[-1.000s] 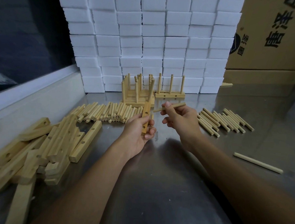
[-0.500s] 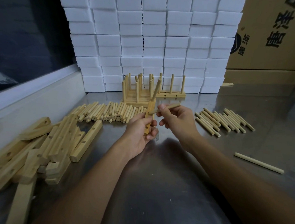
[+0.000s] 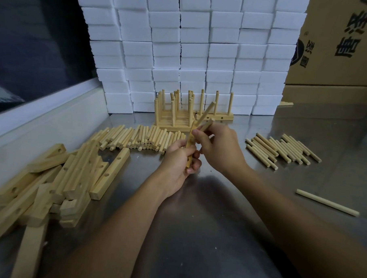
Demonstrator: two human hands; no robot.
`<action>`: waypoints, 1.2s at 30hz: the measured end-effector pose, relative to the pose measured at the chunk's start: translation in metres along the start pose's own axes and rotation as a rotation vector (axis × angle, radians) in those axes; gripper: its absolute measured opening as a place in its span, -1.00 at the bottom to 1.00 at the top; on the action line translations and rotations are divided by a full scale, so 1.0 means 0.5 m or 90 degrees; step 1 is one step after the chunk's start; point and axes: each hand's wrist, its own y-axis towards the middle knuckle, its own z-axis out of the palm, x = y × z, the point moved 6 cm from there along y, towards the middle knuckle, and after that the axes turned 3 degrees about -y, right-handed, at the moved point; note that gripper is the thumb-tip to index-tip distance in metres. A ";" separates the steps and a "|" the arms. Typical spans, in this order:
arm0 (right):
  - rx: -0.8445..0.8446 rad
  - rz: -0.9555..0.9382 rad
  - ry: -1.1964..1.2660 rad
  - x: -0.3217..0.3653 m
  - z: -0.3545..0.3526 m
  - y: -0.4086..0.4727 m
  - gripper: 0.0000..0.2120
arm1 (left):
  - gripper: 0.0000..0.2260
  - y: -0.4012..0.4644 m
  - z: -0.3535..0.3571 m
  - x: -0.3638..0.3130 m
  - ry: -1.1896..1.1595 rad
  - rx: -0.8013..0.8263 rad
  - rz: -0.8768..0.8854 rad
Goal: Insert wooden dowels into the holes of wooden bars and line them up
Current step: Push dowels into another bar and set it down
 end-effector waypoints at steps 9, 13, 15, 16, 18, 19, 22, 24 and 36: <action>-0.010 -0.016 0.011 -0.006 0.011 -0.004 -0.80 | -0.86 0.000 -0.001 -0.002 -0.029 0.006 -0.017; 0.007 0.003 0.061 -0.010 0.016 -0.007 -0.71 | -0.79 -0.002 -0.012 -0.003 -0.113 -0.013 -0.068; -0.001 0.019 0.058 -0.017 0.016 -0.009 -0.75 | -0.80 -0.001 -0.018 -0.002 -0.156 -0.033 -0.075; -0.007 0.024 0.043 -0.022 0.016 -0.011 -0.81 | -0.81 -0.001 -0.020 -0.001 -0.178 -0.040 -0.079; -0.006 0.035 -0.006 -0.033 0.017 -0.018 -0.87 | -0.82 0.001 -0.022 0.000 -0.214 -0.051 -0.084; 0.011 0.039 -0.037 -0.039 0.021 -0.021 -0.86 | -0.82 0.001 -0.024 0.001 -0.228 -0.056 -0.085; 0.120 0.035 -0.151 -0.048 0.045 -0.032 -0.76 | -0.80 0.001 -0.028 0.001 -0.275 -0.071 -0.094; 0.182 0.028 -0.232 -0.050 0.060 -0.039 -0.70 | -0.81 0.001 -0.031 0.001 -0.298 -0.079 -0.098; 0.074 0.085 -0.377 -0.060 0.029 -0.034 -0.77 | -0.81 -0.005 -0.031 -0.004 -0.299 -0.081 -0.090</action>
